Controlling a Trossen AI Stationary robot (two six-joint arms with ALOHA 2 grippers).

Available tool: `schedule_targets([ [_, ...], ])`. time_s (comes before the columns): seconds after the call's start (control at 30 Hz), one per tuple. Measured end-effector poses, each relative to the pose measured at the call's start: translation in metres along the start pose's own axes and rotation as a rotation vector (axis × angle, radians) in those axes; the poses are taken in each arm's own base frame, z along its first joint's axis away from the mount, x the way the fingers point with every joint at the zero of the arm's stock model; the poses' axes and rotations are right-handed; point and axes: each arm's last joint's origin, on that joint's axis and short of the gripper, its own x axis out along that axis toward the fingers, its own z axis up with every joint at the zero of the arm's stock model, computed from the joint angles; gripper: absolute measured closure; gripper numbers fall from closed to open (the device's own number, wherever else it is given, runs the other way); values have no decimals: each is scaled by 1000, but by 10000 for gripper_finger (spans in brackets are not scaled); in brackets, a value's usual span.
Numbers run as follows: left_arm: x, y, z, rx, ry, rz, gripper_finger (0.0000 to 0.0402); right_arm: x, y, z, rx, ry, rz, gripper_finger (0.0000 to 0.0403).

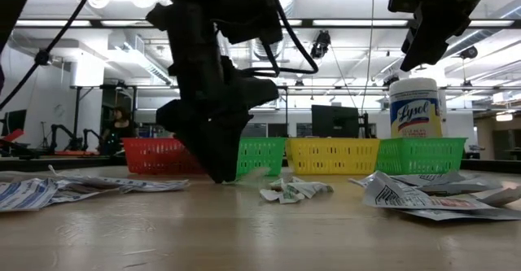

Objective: Pick & Place First Aid Supplies
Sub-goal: Put the green bandage into the right green basket

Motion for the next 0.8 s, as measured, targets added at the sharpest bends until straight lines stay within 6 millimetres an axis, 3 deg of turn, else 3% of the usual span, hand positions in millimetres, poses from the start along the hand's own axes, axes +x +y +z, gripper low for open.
schedule_targets([
  [0.27,-11,-1,9,48,-52,147,282,0,0,0,0,0,1,325],
  [0.53,-21,-7,14,67,-58,133,282,0,0,0,0,0,2,312],
  [0.8,-18,-5,11,87,-46,144,282,0,0,0,3,-1,2,302],
])
